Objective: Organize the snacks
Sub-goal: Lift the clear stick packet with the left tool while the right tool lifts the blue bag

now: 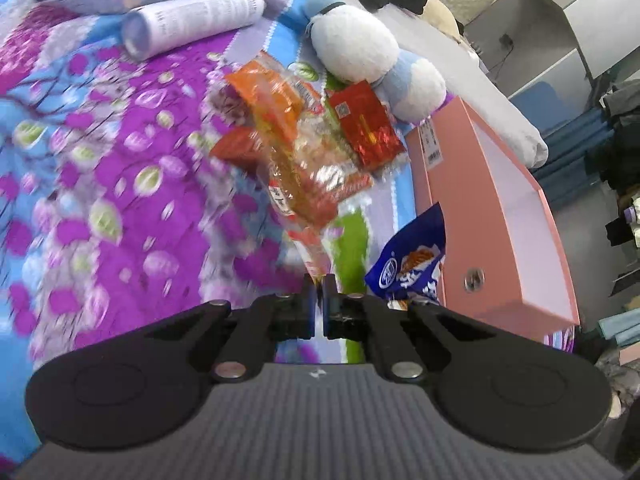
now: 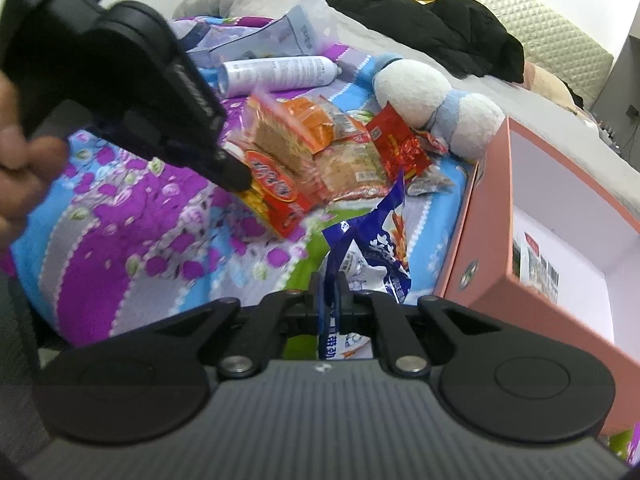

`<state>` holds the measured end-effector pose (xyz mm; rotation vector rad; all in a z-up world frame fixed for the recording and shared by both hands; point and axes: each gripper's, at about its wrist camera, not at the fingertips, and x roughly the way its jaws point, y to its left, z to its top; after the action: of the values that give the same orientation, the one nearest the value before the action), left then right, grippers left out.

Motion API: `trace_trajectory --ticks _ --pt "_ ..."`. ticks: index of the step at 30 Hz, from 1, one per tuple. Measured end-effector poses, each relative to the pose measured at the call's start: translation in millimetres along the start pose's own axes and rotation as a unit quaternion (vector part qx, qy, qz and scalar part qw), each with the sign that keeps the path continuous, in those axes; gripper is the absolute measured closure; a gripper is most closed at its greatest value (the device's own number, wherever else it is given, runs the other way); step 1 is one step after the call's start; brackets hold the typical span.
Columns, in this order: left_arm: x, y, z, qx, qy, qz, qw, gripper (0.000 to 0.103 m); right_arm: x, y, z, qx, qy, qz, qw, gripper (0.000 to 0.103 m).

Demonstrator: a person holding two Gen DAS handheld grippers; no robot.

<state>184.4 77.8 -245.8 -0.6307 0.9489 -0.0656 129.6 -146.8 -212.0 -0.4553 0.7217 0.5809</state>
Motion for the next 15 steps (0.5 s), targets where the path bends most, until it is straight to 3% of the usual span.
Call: trace_trajectory --ticks 12,14,15 --pt "-45.8 40.9 -67.3 -0.029 0.024 0.024 0.9990 0.098 -20.6 36.2 -28.6 -0.006 0.012 0.005 1.000 0.094" --pt "-46.5 47.6 -71.6 -0.042 0.036 0.042 0.9976 0.090 -19.7 37.1 -29.8 -0.001 0.017 0.010 1.000 0.092" --pt "-47.1 50.1 -73.0 -0.042 0.037 0.045 0.9974 0.077 -19.8 36.5 -29.9 0.006 0.017 0.015 1.000 0.092"
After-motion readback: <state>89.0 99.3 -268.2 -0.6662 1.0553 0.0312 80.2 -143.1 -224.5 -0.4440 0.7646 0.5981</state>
